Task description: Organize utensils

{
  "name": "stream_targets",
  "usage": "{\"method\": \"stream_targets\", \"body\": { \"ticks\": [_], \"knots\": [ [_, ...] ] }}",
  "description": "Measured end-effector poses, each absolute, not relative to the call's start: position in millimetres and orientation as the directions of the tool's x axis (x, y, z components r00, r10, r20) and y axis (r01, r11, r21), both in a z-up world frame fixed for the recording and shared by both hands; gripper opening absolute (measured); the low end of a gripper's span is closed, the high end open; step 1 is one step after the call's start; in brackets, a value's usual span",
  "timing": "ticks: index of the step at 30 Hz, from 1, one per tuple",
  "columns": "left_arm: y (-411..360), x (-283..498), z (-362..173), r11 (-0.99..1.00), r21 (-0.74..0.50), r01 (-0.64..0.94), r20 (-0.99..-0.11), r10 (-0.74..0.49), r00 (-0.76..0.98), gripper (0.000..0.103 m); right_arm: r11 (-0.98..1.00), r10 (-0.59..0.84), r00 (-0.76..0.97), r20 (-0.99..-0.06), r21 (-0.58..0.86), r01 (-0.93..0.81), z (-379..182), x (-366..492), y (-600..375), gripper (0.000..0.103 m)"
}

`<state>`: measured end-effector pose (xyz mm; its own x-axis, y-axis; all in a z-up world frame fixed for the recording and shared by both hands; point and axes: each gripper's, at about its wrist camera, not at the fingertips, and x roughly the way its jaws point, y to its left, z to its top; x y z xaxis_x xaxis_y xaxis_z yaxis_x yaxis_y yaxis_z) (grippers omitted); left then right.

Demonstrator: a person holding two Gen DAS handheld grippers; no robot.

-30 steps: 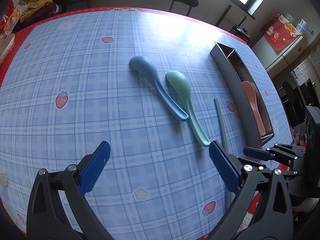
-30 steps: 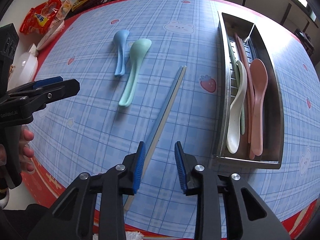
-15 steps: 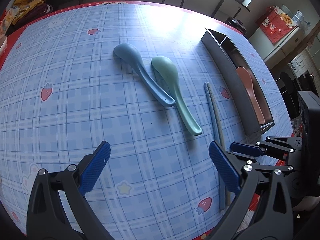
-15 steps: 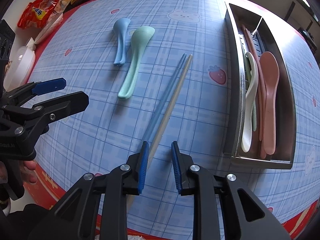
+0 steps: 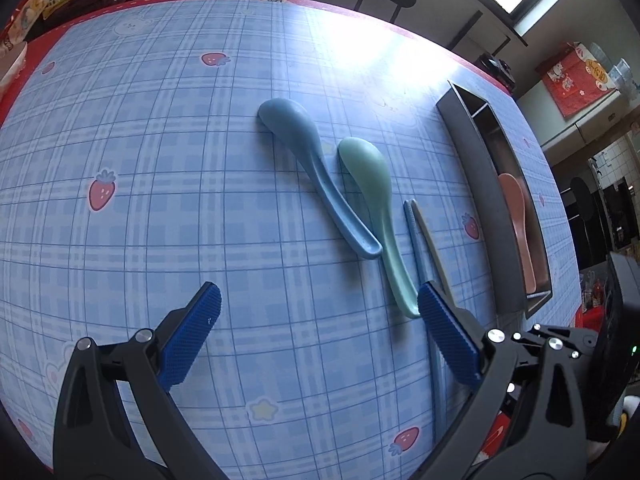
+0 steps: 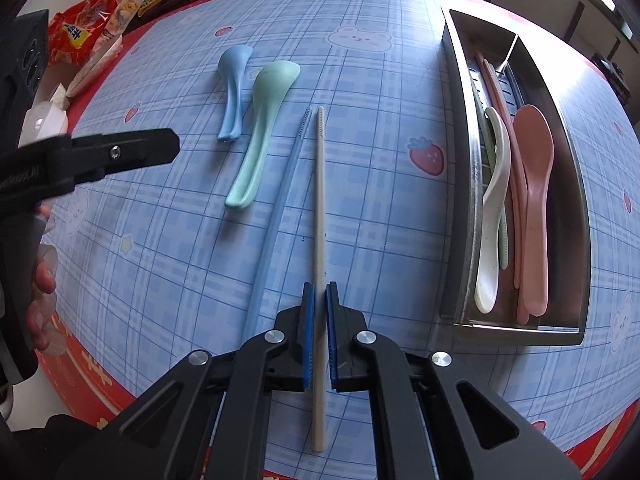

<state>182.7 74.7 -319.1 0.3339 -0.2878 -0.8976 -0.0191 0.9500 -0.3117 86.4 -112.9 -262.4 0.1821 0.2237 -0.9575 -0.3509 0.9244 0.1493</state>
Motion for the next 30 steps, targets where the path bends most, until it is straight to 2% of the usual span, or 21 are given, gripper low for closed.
{"method": "stream_targets", "body": {
  "ticks": [4,7,8,9,11,20,30],
  "knots": [
    [76.6,197.7,-321.3,0.947,-0.314,-0.062,-0.900,-0.276,0.337,0.097,0.926,0.234,0.184,-0.955,0.162,-0.341,-262.9,85.1,-116.6,0.006],
    [76.2,208.2,-324.5,0.937,-0.335,-0.095,-0.896,-0.286,0.338,0.093,0.925,0.240,0.184,-0.953,0.167,-0.340,-262.7,84.6,-119.3,0.006],
    [75.2,212.2,-325.7,0.937,-0.335,-0.103,-0.897,-0.284,0.338,0.080,0.925,0.242,0.184,-0.953,0.169,-0.340,-262.5,84.5,-118.6,0.006],
    [73.9,217.5,-327.8,0.937,-0.331,-0.110,-0.901,-0.279,0.332,0.057,0.925,0.244,0.184,-0.952,0.171,-0.340,-262.3,84.6,-118.8,0.006],
    [73.5,227.5,-332.9,0.931,-0.338,-0.138,-0.905,-0.281,0.320,0.045,0.924,0.247,0.184,-0.951,0.174,-0.340,-262.5,84.6,-119.2,0.006],
    [76.9,251.1,-340.5,0.890,-0.430,-0.153,-0.856,-0.348,0.383,0.039,0.920,0.260,0.186,-0.947,0.184,-0.345,-262.1,83.5,-119.1,0.006],
    [78.2,256.1,-342.1,0.904,-0.412,-0.114,-0.844,-0.332,0.420,0.027,0.917,0.271,0.181,-0.945,0.197,-0.346,-263.1,85.8,-121.2,0.007]
  ]
}}
